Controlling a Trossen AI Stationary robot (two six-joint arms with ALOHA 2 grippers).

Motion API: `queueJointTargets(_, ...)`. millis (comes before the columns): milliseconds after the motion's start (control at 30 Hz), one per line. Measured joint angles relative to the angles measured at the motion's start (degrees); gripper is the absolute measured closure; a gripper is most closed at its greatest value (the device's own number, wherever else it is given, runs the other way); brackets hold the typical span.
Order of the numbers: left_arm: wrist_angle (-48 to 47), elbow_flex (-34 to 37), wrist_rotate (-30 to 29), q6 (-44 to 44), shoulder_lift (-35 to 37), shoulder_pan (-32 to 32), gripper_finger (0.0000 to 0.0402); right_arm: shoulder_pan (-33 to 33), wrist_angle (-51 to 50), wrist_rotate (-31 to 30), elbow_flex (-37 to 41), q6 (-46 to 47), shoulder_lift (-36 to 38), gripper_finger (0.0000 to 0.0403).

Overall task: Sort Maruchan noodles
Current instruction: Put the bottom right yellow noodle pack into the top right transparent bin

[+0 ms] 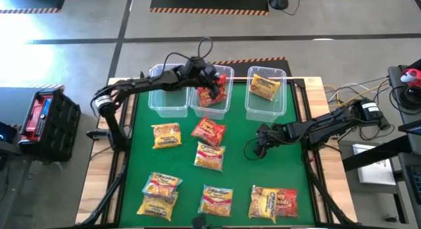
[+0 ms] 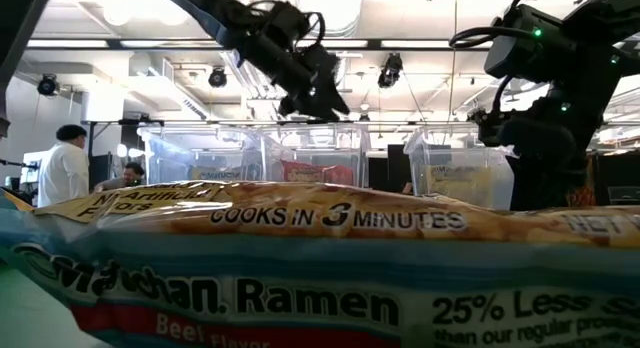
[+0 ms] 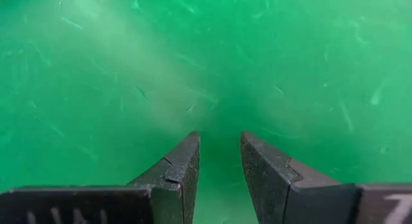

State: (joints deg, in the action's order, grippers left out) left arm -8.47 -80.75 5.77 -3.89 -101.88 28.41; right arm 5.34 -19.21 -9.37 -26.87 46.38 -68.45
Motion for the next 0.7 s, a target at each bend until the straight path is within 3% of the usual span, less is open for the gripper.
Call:
queueJointTargets(233,2.3,10.0,-0.5,-9.2,10.1,-8.3,0.0232,0.0,0.2,1.4,0.0,3.2,0.0,0.03)
queueJointTargets(467,5.7,21.0,-9.7,-22.3,17.9,-20.9,0.0232,0.1,6.0,3.8,0.0,4.0,0.0,0.03)
queueJointTargets(700,6.3,25.2,-19.9,-33.9,18.7,-33.1,0.0232,0.2,16.5,17.0,0.0,11.3,0.0,0.03)
